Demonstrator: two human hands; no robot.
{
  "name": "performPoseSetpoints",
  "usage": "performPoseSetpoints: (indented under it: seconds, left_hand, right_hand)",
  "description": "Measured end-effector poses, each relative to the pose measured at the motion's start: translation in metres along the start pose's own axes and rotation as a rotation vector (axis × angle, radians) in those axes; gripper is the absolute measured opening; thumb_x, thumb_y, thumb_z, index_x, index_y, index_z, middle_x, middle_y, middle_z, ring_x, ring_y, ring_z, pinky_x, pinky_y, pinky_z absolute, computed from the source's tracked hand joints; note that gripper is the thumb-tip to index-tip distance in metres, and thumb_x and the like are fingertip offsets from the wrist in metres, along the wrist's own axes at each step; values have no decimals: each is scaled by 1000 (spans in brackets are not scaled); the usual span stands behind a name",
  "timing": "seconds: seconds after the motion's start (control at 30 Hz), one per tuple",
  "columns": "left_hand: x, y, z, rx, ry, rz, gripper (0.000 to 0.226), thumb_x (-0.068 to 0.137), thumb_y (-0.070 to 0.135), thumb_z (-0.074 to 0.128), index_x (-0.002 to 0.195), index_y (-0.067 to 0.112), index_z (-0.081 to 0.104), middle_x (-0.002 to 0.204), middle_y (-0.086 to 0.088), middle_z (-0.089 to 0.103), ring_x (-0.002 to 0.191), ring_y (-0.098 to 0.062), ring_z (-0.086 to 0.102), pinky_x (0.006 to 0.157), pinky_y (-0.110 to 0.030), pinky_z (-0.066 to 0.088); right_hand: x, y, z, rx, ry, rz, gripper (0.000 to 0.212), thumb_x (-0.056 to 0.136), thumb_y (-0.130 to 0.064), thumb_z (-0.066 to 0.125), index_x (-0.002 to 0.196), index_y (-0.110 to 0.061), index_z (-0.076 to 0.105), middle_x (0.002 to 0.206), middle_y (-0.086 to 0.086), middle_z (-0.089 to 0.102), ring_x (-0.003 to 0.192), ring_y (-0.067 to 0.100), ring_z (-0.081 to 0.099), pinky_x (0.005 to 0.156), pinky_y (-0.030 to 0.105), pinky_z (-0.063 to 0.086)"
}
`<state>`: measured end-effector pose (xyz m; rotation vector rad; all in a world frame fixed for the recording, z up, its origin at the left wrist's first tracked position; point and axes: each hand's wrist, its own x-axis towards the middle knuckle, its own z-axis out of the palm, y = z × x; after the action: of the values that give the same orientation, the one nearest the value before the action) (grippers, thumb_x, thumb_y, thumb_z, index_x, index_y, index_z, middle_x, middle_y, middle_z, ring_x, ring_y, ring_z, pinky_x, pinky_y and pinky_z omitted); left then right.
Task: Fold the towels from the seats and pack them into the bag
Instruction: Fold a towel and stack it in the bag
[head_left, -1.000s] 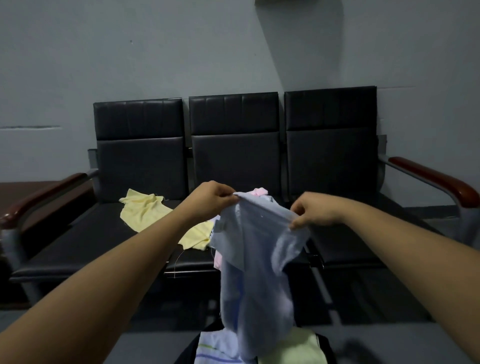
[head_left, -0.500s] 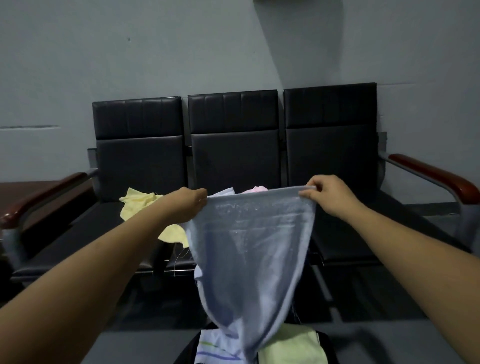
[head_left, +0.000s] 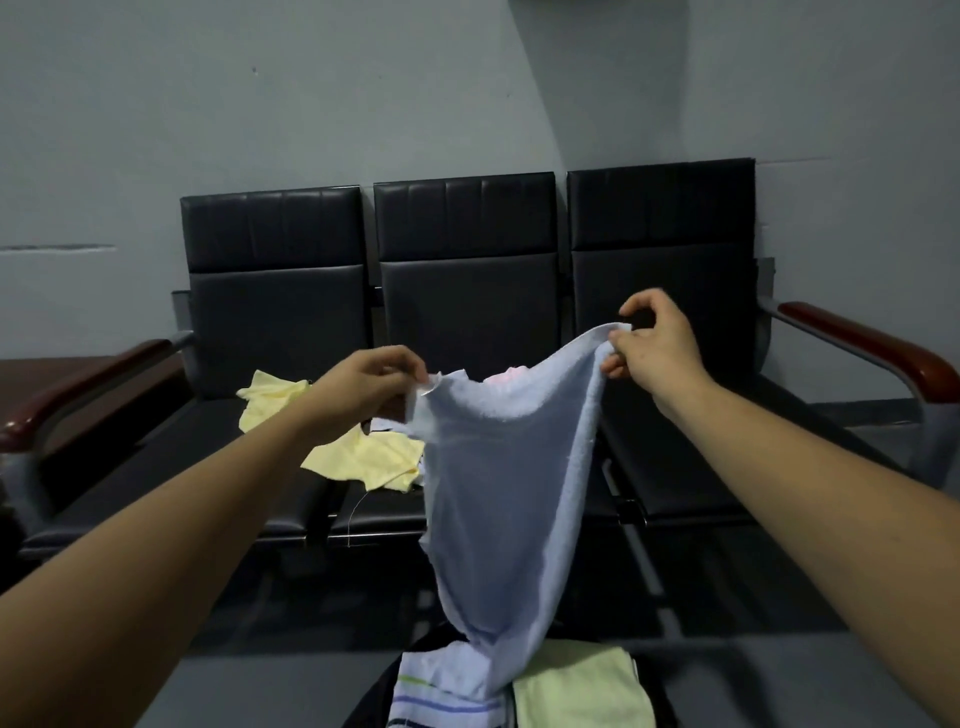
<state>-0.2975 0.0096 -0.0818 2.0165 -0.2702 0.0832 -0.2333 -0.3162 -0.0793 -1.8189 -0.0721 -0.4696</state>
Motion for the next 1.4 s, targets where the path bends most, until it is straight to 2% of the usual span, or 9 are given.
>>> performPoseSetpoints:
  seconds: [0.23, 0.4, 0.57, 0.77, 0.87, 0.97, 1.1, 1.3, 1.4]
  left_hand:
    - [-2, 53, 11, 344, -49, 145, 18, 89, 15, 74, 107, 17, 73, 92, 6, 78, 86, -7, 74, 80, -23, 59]
    - [3, 64, 27, 459, 79, 271, 11, 89, 30, 74, 91, 20, 75, 74, 6, 74, 69, -3, 70, 65, -19, 58]
    - [6, 62, 25, 524, 108, 253, 11, 90, 38, 71, 85, 29, 70, 78, 5, 70, 70, -10, 68, 63, -28, 58]
    - [4, 45, 13, 708, -186, 36, 10, 84, 46, 75, 76, 39, 73, 132, 8, 44, 125, -9, 32, 99, -27, 33]
    - [-1, 32, 5, 475, -254, -67, 32, 78, 59, 73, 93, 32, 81, 128, -7, 60, 115, -15, 53, 99, -37, 45]
    - [-3, 29, -2, 227, -163, -84, 52, 79, 50, 73, 102, 3, 75, 105, -22, 72, 90, -26, 70, 80, -30, 57]
    - [3, 53, 4, 493, 120, 67, 41, 84, 45, 74, 76, 6, 66, 68, -11, 63, 54, -10, 56, 52, -20, 45]
    - [19, 106, -13, -143, 275, 389, 8, 86, 22, 78, 88, 25, 72, 89, -3, 72, 79, -13, 66, 72, -28, 56]
    - [21, 99, -6, 322, 321, 245, 25, 89, 24, 74, 112, 16, 69, 100, -4, 72, 88, -12, 69, 78, -27, 58]
  right_hand:
    - [-21, -36, 22, 131, -297, -5, 33, 91, 7, 48, 77, -6, 74, 77, 17, 70, 63, 21, 68, 73, 36, 58]
    - [-54, -60, 37, -158, -644, -208, 30, 83, -43, 79, 94, -15, 79, 81, 1, 76, 79, 10, 73, 77, 26, 59]
    - [-59, -61, 41, -203, -562, -284, 10, 91, -20, 74, 95, -12, 78, 81, 2, 75, 71, 8, 70, 69, 24, 59]
    - [-55, -59, 33, -91, -492, -204, 20, 103, -24, 50, 100, -6, 60, 80, 3, 62, 68, 9, 58, 67, 35, 52]
    - [-49, -56, 26, -123, -466, -212, 22, 105, -30, 48, 99, -12, 58, 80, -1, 58, 69, 9, 54, 64, 27, 48]
    - [-41, -46, 15, -265, -367, -271, 18, 103, -29, 55, 94, -14, 59, 79, -2, 60, 66, 9, 54, 58, 21, 46]
    - [-30, -38, 14, -317, -254, -238, 13, 102, -23, 58, 96, -12, 61, 75, -6, 56, 65, 6, 50, 60, 21, 39]
    - [7, -102, 5, 558, -169, -179, 13, 99, -2, 57, 107, -11, 61, 99, 7, 66, 87, 14, 63, 81, 27, 54]
    - [11, -86, 9, 25, -146, -150, 10, 96, -6, 64, 103, -9, 70, 94, 8, 70, 82, 15, 65, 78, 31, 54]
